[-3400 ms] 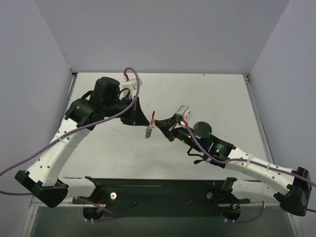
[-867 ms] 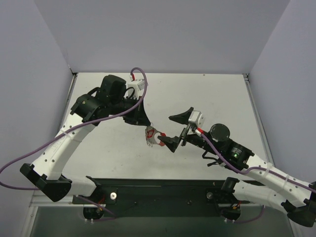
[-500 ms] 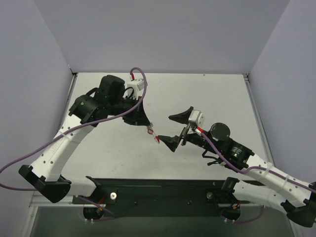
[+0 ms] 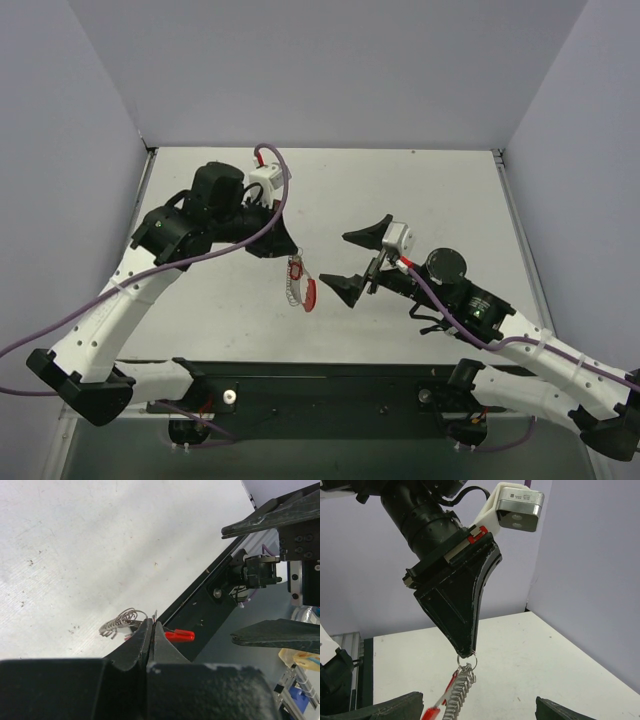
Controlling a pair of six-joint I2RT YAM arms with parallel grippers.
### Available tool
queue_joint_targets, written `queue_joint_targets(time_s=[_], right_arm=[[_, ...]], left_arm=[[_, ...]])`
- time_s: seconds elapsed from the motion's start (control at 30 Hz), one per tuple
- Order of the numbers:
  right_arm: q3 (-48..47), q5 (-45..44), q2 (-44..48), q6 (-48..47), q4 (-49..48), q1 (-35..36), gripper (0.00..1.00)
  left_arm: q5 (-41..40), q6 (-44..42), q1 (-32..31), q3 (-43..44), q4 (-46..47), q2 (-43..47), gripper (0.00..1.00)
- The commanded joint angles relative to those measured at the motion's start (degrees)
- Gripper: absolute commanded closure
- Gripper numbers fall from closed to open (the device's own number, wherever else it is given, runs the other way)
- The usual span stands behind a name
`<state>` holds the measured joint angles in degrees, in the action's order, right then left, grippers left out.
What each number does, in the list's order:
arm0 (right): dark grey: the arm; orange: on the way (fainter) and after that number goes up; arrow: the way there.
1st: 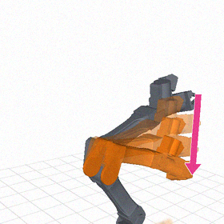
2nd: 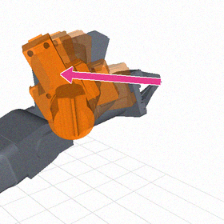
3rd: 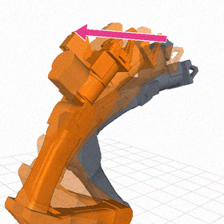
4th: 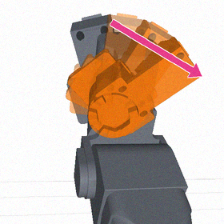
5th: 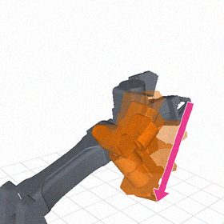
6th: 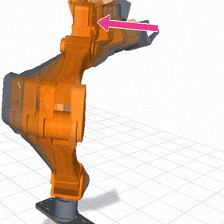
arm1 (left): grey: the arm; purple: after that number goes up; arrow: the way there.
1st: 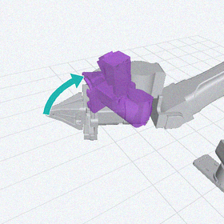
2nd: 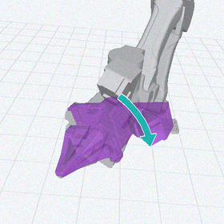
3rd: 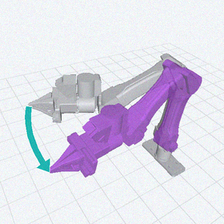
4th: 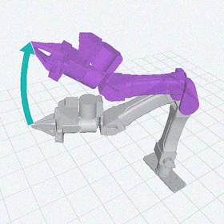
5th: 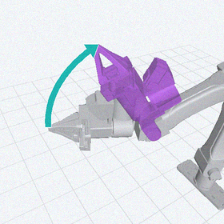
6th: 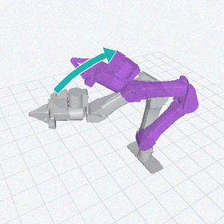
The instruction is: Put the keys on the keyring
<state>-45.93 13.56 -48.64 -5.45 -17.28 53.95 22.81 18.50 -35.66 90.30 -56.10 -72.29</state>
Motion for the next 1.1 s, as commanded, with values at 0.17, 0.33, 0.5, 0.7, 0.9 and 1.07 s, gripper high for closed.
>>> queue_joint_targets(time_s=[0.17, 0.33, 0.5, 0.7, 0.9, 1.07], right_arm=[[-2.23, -0.03, 1.71, -0.44, -0.65, -0.69, 0.05], [-2.14, -0.64, 2.85, -0.26, 0.23, -0.87, 0.05], [-1.88, -1.7, 3.03, 0.09, 1.02, -0.87, 0.05], [-2.41, 0.85, 1.89, 0.27, 1.11, -0.87, 0.09], [-4.6, 6.73, -0.74, 2.11, 0.67, -0.87, 0.19], [-7.15, 7.01, -4.35, 2.55, 2.34, -0.26, 0.22]], left_arm=[[0.57, 1.89, -0.11, -6.1, 15.13, 3.12, 1.0], [0.13, 2.59, -0.02, -6.63, 17.95, 3.3, 1.0], [-0.13, 2.5, -0.11, -6.46, 19.09, 3.65, 1.0], [0.57, 2.59, -0.02, -6.1, 19.53, 4.26, 1.0], [-1.27, 1.28, -0.11, -4.7, 17.34, 4.35, 1.0], [-2.85, 0.48, -0.11, -3.38, 15.93, 4.35, 1.0]])
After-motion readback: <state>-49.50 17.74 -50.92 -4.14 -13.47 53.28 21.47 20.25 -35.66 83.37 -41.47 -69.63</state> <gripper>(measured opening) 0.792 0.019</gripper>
